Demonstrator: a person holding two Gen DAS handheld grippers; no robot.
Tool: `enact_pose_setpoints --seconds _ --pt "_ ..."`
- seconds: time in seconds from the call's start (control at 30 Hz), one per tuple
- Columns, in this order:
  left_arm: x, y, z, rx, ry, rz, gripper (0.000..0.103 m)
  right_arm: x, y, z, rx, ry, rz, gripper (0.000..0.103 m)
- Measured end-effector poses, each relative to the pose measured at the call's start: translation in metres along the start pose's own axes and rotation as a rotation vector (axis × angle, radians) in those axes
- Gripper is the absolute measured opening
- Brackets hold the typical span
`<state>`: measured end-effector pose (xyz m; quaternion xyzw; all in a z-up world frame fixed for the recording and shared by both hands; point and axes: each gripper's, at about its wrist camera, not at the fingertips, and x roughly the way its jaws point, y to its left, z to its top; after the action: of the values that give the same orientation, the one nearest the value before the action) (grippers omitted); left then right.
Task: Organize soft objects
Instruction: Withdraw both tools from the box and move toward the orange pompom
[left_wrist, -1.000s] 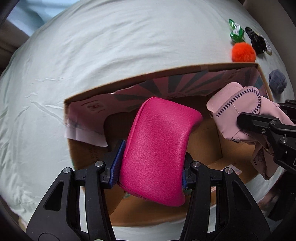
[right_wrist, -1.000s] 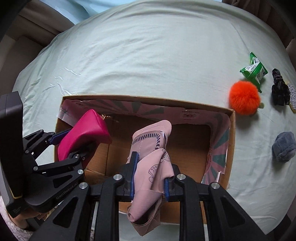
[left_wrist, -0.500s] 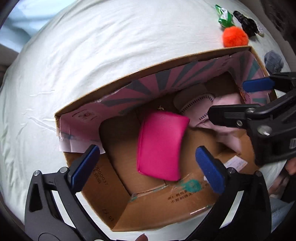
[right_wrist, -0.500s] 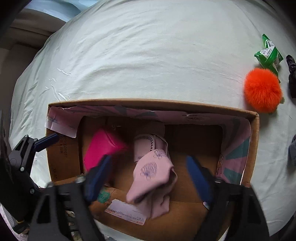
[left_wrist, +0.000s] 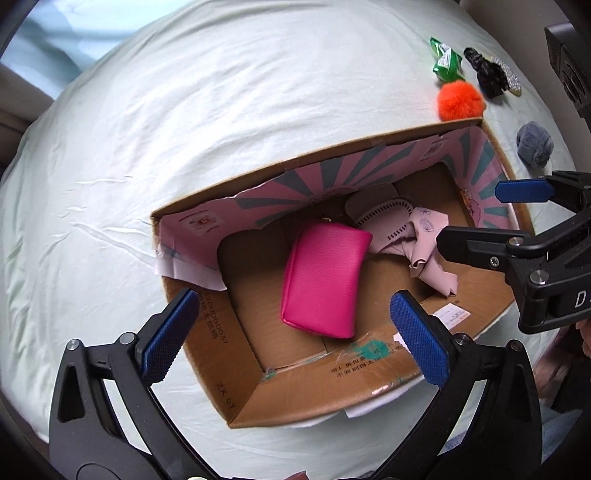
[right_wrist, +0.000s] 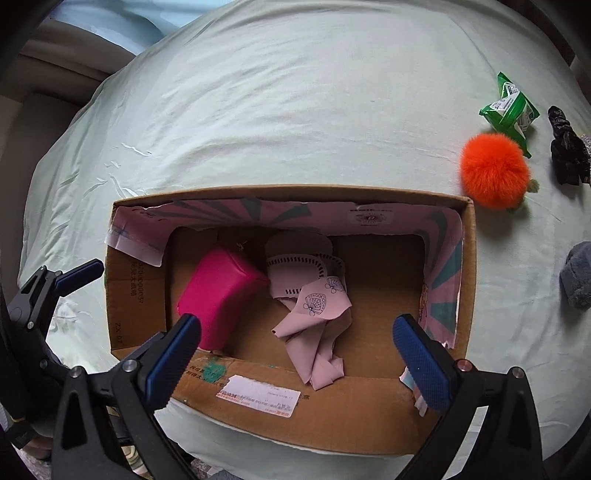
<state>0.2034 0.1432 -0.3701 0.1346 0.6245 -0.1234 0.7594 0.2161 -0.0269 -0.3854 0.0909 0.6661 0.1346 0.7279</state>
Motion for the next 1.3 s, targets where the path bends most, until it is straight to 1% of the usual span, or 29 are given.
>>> enact_pose_setpoints --seconds 0.27,0.4,0.47,0.53,0.6,0.67,0.73,0.8,0.93,1.03,1.13,1.3 --pt "-0.046 0.003 -0.01 -0.038 -0.067 0.011 0.103 -0.05 0.021 -0.023 -0.062 -0.06 -0.037 0.103" --pt "-0.072 -0.001 -0.016 -0.067 -0.102 0.02 0.103 -0.087 0.028 -0.036 -0.074 -0.126 -0.047 0.103" --pt "-0.086 -0.001 -0.022 -0.088 -0.121 0.029 0.103 -0.11 0.032 -0.044 -0.093 -0.165 -0.077 0.103" --pt "-0.103 -0.001 -0.029 -0.119 -0.15 0.03 0.103 -0.133 0.035 -0.055 -0.107 -0.224 -0.104 0.103" --pt "-0.122 -0.002 -0.036 -0.152 -0.188 0.029 0.103 -0.159 0.035 -0.065 -0.107 -0.295 -0.104 0.103" --pt "-0.144 -0.006 -0.042 -0.18 -0.235 0.037 0.103 -0.187 0.033 -0.079 -0.098 -0.39 -0.118 0.103" --pt "-0.167 -0.012 -0.048 -0.205 -0.287 0.057 0.103 -0.214 0.031 -0.092 -0.096 -0.486 -0.159 0.103" --pt "-0.192 -0.019 -0.052 -0.232 -0.348 0.07 0.103 -0.237 0.027 -0.103 -0.09 -0.556 -0.203 0.103" --pt "-0.237 -0.044 -0.06 -0.257 -0.46 0.118 0.103 -0.276 0.006 -0.126 -0.063 -0.662 -0.206 0.103" --pt "-0.264 -0.07 -0.066 -0.276 -0.534 0.108 0.103 -0.298 -0.012 -0.14 -0.062 -0.709 -0.199 0.103" --pt "-0.282 -0.099 -0.067 -0.293 -0.574 0.108 0.103 -0.316 -0.028 -0.156 -0.083 -0.745 -0.227 0.103" --pt "-0.301 -0.146 -0.062 -0.29 -0.628 0.129 0.103 -0.34 -0.065 -0.175 -0.094 -0.781 -0.223 0.103"
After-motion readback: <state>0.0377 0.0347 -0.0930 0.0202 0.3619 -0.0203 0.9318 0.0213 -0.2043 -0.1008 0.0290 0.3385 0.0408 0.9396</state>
